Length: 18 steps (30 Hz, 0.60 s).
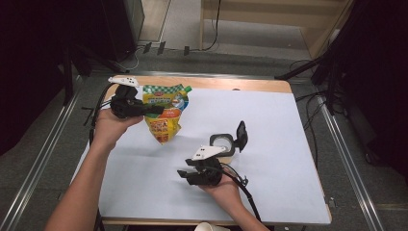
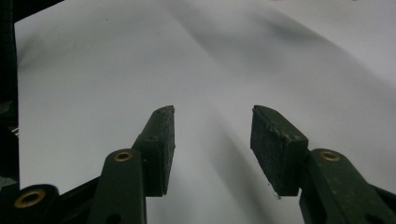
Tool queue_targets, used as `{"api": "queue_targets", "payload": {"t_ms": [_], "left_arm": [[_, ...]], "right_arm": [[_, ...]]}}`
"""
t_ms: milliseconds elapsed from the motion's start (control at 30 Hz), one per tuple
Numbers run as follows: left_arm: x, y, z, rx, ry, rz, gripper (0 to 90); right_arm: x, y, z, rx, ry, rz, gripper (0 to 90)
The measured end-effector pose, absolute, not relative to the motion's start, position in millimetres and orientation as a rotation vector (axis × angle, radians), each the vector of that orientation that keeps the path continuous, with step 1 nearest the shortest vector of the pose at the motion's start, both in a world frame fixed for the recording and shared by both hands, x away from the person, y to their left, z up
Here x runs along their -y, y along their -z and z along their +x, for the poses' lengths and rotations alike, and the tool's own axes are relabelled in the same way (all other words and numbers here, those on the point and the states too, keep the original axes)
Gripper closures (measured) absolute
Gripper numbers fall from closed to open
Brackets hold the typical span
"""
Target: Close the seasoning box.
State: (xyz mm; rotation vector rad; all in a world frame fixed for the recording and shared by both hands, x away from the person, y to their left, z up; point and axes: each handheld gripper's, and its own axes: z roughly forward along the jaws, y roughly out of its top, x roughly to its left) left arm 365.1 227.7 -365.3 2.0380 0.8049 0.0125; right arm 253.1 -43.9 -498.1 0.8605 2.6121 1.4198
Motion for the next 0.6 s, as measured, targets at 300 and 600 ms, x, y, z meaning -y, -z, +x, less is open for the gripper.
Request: {"api": "queue_targets", "payload": {"t_ms": [300, 600], "left_arm": [[-228, 355, 343, -0.78, 0.059, 2.056, 90.0], [-216, 348, 327, -0.727, 0.093, 2.086, 90.0]], "right_arm": [[40, 505, 255, -2.608, -1.408, 0.862, 51.9], [39, 505, 261, -2.564, -1.438, 0.9, 56.8]]}}
